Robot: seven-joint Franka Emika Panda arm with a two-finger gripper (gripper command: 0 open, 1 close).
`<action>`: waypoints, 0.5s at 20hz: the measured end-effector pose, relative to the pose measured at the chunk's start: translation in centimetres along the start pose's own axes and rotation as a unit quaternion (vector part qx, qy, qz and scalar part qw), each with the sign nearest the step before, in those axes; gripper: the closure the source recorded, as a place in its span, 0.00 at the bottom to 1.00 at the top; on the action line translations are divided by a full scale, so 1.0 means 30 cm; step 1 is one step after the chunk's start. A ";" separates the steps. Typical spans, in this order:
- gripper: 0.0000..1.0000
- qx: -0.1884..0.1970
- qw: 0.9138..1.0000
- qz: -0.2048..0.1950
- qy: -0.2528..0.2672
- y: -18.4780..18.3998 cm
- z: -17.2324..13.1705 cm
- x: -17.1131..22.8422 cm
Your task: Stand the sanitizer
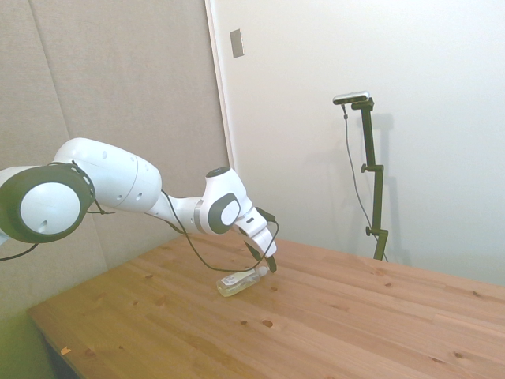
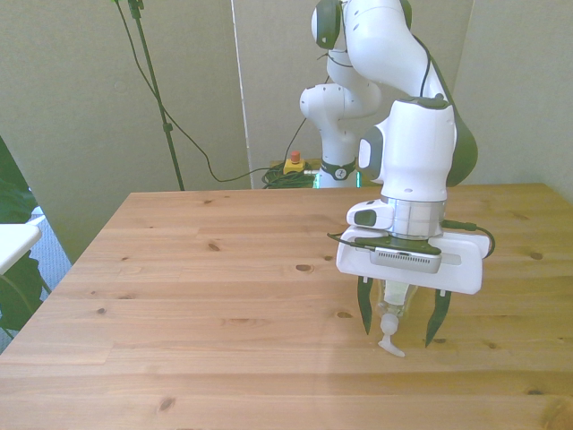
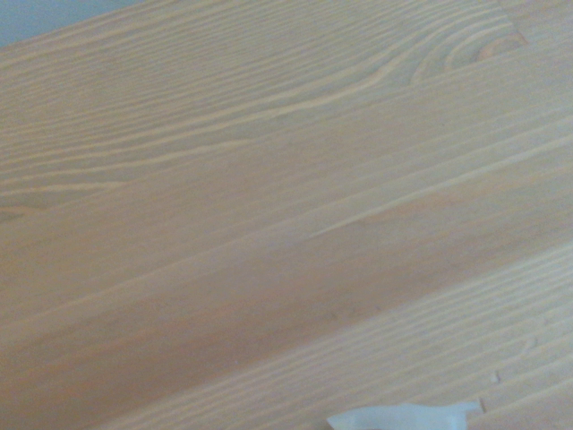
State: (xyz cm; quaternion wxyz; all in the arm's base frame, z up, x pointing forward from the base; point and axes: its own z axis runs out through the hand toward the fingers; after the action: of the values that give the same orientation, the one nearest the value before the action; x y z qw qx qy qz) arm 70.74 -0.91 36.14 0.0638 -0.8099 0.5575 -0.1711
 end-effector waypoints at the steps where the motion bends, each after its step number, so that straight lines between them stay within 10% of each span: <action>1: 0.00 -0.004 1.000 -0.001 -0.002 0.003 0.004 -0.001; 2: 1.00 -0.007 1.000 -0.001 -0.005 0.006 0.008 -0.001; 10: 1.00 -0.017 1.000 0.004 -0.008 0.035 0.038 0.036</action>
State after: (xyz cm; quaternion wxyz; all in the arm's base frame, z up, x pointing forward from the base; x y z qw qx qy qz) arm 70.56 -2.39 35.01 0.0551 -0.8102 0.5627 -0.1547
